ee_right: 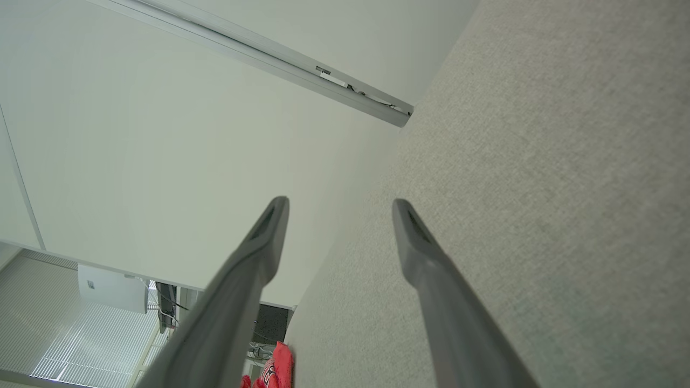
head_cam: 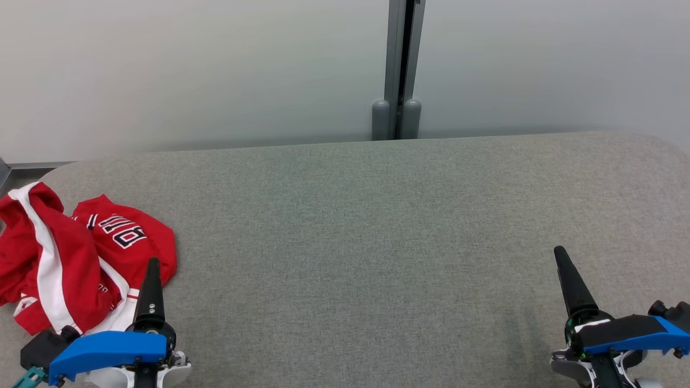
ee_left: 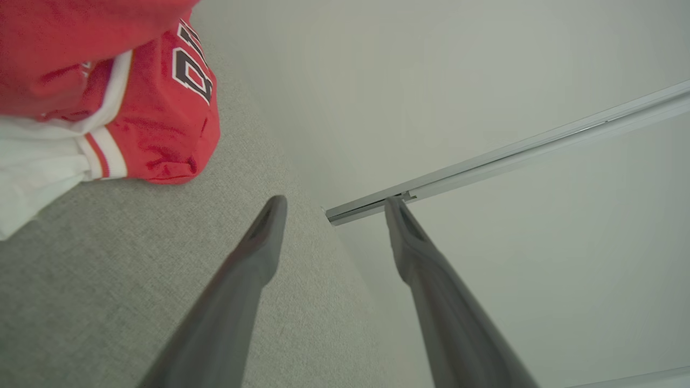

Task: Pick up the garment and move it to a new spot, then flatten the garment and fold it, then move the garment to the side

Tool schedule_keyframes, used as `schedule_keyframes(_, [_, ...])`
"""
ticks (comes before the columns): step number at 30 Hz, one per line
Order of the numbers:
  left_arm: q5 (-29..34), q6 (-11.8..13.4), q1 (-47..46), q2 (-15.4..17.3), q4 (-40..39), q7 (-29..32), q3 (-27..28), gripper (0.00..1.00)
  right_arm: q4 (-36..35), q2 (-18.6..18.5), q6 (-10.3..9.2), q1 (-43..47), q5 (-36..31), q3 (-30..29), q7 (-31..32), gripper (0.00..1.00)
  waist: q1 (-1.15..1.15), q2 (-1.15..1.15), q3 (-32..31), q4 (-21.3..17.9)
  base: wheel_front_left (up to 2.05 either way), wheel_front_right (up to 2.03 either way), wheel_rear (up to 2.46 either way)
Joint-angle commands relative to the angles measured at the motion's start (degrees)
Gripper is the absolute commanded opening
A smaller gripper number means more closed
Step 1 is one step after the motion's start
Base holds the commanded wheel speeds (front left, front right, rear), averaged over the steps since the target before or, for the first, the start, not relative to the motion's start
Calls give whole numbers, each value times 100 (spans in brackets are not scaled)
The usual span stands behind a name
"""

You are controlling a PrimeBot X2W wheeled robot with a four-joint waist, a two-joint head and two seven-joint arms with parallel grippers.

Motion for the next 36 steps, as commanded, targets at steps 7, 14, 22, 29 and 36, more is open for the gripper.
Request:
schedule_keyframes(7, [969, -6, -161, 108, 9, -199, -136, 100, 45, -97, 10, -245, -872, 65, -198, 100, 0, 0, 4, 1, 0, 0, 0])
schedule_keyframes(14, [1727, 3, -159, 146, 31, -346, -180, 100, 113, -113, 11, -295, -1518, 132, -345, 100, 0, 0, 10, -4, 0, 0, 0])
schedule_keyframes(22, [2411, 0, -118, 123, 24, -502, -219, 100, 143, -138, 11, -295, -2156, 225, -502, 100, 0, 0, 8, -14, 0, 0, 0])
schedule_keyframes(29, [2990, 2, -47, 118, -19, -628, -234, 100, 150, -164, 12, -265, -2668, 289, -631, 100, 0, 0, 10, -30, 0, 0, 0])
schedule_keyframes(36, [3491, 6, 61, 85, -98, -746, -243, 100, 174, -170, 12, -229, -3135, 318, -749, 100, 0, 0, 5, -50, 0, 0, 0])
